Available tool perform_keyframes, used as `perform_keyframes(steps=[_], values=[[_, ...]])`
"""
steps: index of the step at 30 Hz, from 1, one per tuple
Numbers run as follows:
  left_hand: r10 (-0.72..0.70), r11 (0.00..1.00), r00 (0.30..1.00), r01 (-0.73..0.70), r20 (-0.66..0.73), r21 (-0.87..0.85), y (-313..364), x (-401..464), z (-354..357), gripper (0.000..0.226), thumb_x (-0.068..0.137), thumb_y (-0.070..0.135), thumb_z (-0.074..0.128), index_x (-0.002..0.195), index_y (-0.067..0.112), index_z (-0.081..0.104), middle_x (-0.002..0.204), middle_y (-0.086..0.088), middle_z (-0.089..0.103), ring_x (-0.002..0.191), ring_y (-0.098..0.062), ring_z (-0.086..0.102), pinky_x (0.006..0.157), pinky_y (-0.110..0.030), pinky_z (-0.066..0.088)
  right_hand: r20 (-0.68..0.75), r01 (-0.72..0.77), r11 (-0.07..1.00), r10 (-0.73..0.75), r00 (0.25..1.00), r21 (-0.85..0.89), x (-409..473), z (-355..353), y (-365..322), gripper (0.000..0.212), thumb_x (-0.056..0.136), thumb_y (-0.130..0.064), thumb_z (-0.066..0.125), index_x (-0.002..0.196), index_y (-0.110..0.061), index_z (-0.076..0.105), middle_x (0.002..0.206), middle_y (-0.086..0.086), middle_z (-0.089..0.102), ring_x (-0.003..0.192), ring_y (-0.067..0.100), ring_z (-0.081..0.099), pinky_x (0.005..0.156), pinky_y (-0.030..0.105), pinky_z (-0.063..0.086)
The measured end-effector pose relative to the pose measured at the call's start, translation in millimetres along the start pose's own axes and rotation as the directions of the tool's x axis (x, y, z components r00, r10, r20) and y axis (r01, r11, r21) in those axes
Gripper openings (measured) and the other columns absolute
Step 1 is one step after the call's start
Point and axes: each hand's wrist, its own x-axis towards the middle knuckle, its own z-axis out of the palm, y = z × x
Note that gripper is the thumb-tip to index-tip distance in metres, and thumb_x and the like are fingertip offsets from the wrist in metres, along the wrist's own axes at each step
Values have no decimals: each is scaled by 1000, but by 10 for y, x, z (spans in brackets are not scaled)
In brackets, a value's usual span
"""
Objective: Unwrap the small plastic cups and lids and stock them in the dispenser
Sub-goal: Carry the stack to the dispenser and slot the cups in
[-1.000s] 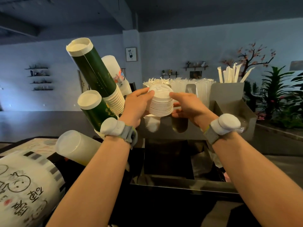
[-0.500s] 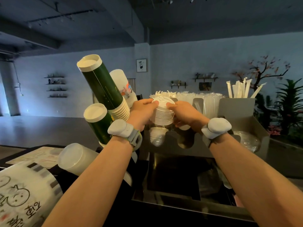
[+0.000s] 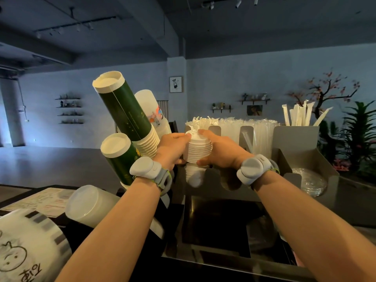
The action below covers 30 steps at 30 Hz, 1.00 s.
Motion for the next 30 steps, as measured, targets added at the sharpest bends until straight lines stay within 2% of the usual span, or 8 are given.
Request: perform_keyframes(steps=[3, 6, 10, 14, 19, 23, 25, 30], values=[[7, 1000, 1000, -7, -3, 28, -2, -4, -13, 8, 94, 30, 65, 91, 27, 71, 106, -8, 75, 99, -32, 72, 72, -45, 64, 2, -11, 999, 11, 1000, -37, 10, 22, 18, 100, 79, -38, 82, 155, -28, 19, 140, 9, 56, 123, 30, 57, 102, 40, 49], [43, 992, 999, -41, -13, 116, -8, -8, -11, 13, 94, 35, 62, 90, 29, 72, 109, -6, 74, 98, -32, 72, 71, -46, 65, 2, -7, 999, 7, 1000, -43, 33, 56, 29, 100, 79, -39, 82, 156, -28, 18, 141, 9, 56, 123, 30, 56, 101, 38, 49], [134, 959, 990, -117, -46, 259, -9, -51, 19, 28, 96, 37, 55, 73, 29, 69, 101, -6, 73, 97, -33, 69, 74, -49, 65, -23, 7, 998, -8, 1000, -58, 57, 96, 64, 99, 78, -42, 81, 155, -27, 19, 140, 9, 57, 122, 29, 58, 101, 38, 50], [241, 883, 969, -196, -54, 427, -67, -81, 42, 37, 94, 39, 43, 83, 18, 70, 98, -15, 71, 97, -39, 67, 86, -52, 60, -58, 19, 990, -27, 998, -138, 71, 160, 86, 100, 78, -48, 79, 155, -26, 18, 133, 11, 61, 115, 29, 61, 99, 40, 53], [251, 821, 968, -202, -20, 534, -88, -64, 44, 41, 103, 33, 34, 92, 9, 67, 94, -13, 69, 83, -35, 71, 81, -42, 59, -57, 9, 982, -20, 998, -189, 123, 220, 108, 101, 76, -52, 79, 154, -29, 19, 129, 12, 61, 114, 31, 61, 99, 42, 53], [259, 753, 966, -200, -3, 627, -124, -12, 32, 40, 105, 25, 31, 71, 15, 49, 84, -10, 56, 82, -31, 54, 76, -36, 39, -52, -19, 980, 9, 999, -199, 129, 264, 105, 99, 77, -52, 79, 153, -31, 19, 131, 15, 53, 117, 33, 58, 100, 42, 50], [260, 738, 966, -204, 7, 643, -169, 30, 12, 42, 104, 27, 31, 64, 19, 44, 78, -8, 52, 83, -31, 50, 75, -38, 36, -69, -49, 983, 37, 997, -176, 116, 298, 106, 99, 76, -52, 80, 152, -32, 20, 133, 16, 46, 117, 34, 57, 101, 43, 49], [258, 701, 965, -216, 40, 680, -285, 83, -20, 48, 103, 37, 32, 79, 15, 67, 84, -7, 65, 97, -38, 54, 96, -48, 41, -109, -93, 978, 73, 991, -186, 115, 370, 152, 91, 71, -63, 77, 145, -33, 32, 132, 11, 41, 114, 32, 59, 99, 44, 52]])
